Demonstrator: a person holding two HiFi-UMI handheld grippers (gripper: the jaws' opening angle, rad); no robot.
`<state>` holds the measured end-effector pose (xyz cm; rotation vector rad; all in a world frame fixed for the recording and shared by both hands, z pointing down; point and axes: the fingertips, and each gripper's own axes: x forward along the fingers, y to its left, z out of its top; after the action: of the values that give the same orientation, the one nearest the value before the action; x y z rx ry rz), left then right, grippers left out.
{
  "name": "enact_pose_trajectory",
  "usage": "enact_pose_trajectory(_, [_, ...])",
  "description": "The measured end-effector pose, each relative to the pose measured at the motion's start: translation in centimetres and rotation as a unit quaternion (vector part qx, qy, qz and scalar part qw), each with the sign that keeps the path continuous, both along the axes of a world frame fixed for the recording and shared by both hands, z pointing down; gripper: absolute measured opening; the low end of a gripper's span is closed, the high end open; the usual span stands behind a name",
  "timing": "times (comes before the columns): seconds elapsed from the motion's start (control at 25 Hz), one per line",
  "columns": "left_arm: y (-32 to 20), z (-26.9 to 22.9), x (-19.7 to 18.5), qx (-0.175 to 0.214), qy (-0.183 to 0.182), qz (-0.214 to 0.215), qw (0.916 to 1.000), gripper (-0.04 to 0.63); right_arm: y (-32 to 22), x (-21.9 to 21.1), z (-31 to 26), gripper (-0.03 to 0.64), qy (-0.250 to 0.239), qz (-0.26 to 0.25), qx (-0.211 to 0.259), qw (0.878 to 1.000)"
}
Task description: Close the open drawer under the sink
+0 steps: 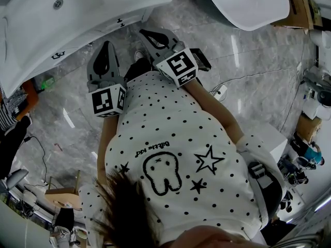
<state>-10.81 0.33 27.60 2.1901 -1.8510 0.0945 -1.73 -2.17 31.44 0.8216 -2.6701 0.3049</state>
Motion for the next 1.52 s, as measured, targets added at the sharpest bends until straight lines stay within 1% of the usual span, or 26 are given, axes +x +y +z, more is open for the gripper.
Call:
enact_pose_trajectory(0.6, [-0.04, -0.06, 0.62, 0.001, 0.002, 0.007, 1.0, 0.005, 0.04, 0.45, -0.07, 0.014, 0.0, 0.003, 0.003, 1.0])
enact_pose_trajectory(1.52, [0.39, -0.01, 0.6, 0.0, 0.008, 0.009, 0.9999, 0.005, 0.59, 0.48, 0.08, 0.014, 0.003, 0.004, -0.002, 1.0])
